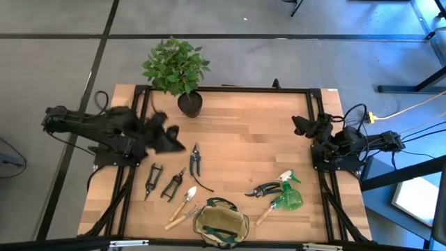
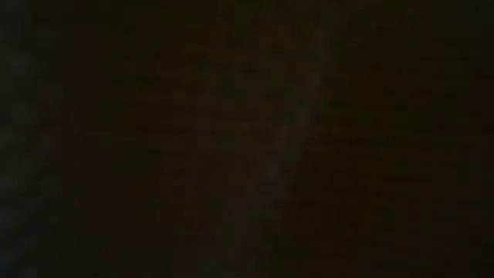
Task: Pick & Place Garden tools in Gardening bag
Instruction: Put the right green fruit pruner into the brown gardening bag
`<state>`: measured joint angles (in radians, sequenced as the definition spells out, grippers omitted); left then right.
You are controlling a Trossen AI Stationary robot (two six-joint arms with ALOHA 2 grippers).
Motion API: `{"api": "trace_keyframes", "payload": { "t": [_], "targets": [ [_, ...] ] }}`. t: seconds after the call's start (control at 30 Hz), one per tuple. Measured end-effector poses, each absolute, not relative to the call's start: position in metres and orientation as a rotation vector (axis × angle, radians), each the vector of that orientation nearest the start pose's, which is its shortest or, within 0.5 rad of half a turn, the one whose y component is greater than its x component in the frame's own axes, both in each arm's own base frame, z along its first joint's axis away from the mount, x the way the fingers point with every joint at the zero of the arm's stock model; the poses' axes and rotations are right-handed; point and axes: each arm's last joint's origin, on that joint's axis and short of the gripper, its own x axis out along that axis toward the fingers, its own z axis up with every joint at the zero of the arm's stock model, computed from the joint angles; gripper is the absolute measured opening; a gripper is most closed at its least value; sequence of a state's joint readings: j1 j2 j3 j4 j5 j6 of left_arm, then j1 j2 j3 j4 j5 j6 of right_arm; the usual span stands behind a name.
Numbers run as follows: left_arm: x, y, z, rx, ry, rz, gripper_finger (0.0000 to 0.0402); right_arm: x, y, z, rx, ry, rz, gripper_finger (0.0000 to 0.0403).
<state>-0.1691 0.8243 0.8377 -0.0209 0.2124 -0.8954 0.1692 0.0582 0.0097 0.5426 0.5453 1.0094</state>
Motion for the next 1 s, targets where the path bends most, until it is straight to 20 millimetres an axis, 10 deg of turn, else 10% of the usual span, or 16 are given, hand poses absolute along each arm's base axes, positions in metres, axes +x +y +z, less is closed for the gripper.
{"api": "trace_keyframes", "payload": {
  "t": [0.6, 1.0],
  "targets": [
    [0.201, -0.119, 0.282, -0.813, 1.068, 0.165, 0.0087, 0.087, 0.001, 0.211, 1.269, -0.603, -0.016, 0.0209],
    [0.228, -0.150, 0.205, -0.839, 1.389, 0.548, 0.0211, 0.090, 0.004, 0.208, 1.275, -0.525, 0.050, 0.0209]
  ]
}}
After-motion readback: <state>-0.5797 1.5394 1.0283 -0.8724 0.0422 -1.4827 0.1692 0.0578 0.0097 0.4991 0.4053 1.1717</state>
